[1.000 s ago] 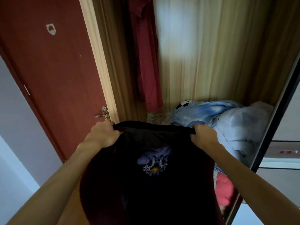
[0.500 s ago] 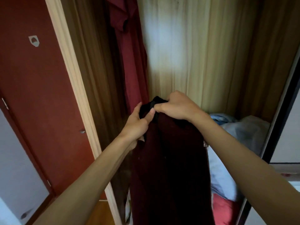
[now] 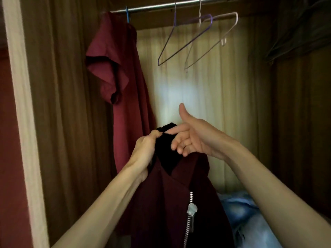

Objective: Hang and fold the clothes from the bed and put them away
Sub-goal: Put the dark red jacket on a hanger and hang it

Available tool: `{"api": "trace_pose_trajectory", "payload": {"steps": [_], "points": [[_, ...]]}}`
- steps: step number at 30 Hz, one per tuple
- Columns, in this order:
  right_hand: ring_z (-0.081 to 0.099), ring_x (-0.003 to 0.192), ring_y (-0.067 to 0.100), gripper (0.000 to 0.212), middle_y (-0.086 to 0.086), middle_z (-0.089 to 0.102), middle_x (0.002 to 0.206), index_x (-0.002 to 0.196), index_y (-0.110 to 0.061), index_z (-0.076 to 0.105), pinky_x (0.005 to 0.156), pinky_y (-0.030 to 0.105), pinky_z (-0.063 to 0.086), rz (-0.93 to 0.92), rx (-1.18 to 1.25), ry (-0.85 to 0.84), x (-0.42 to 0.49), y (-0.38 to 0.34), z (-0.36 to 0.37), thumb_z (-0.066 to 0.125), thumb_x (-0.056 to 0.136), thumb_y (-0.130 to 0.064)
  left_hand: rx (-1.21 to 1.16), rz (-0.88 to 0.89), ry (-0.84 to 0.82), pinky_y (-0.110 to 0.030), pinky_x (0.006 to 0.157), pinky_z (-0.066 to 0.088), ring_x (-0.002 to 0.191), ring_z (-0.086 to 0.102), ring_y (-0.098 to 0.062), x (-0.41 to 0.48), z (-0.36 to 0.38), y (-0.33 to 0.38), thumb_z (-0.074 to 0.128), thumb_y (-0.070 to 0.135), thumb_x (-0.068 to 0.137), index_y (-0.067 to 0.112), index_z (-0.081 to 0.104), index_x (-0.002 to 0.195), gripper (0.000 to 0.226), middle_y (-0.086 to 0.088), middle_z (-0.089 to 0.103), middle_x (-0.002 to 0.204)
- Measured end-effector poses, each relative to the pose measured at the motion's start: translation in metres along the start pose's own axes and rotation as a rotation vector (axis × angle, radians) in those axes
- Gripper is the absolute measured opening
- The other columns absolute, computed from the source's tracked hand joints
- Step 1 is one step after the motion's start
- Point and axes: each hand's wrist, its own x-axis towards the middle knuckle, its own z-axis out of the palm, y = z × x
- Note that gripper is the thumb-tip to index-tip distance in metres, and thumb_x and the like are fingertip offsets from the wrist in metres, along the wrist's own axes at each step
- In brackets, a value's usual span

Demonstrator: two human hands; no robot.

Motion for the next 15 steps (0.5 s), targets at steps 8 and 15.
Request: {"api": "trace_pose_trajectory", "payload": {"steps": [8, 15], "points": [[0.075, 0.077, 0.032, 0.072, 0.030, 0.070, 0.103, 0.127, 0.017, 0.052, 0.060, 0.031, 0.061, -0.084, 0.655, 0.225, 0.113, -0.058, -0.117, 0.041, 0.101, -0.049, -0.069, 0.106, 0.147, -0.032, 0.078, 0.053, 0.085, 0.071, -0.026, 0.057, -0.006, 0.042, 0.060, 0.030, 0.091, 0.008, 0.072, 0.104, 0.029, -0.013, 0.075, 0.096], [0.058, 0.112, 0.054, 0.093, 0.041, 0.039, 0.137, 0.145, 0.016, 0.015, 0.091, 0.054, 0.055, -0.162, 0.771, 0.079, 0.177, -0.110, -0.132, 0.051, 0.095, -0.053, -0.093, 0.171, 0.217, -0.031, 0.076, 0.052, 0.082, 0.070, -0.023, 0.084, -0.020, 0.060, 0.059, 0.028, 0.090, 0.014, 0.073, 0.098, 0.022, -0.008, 0.075, 0.091]]}}
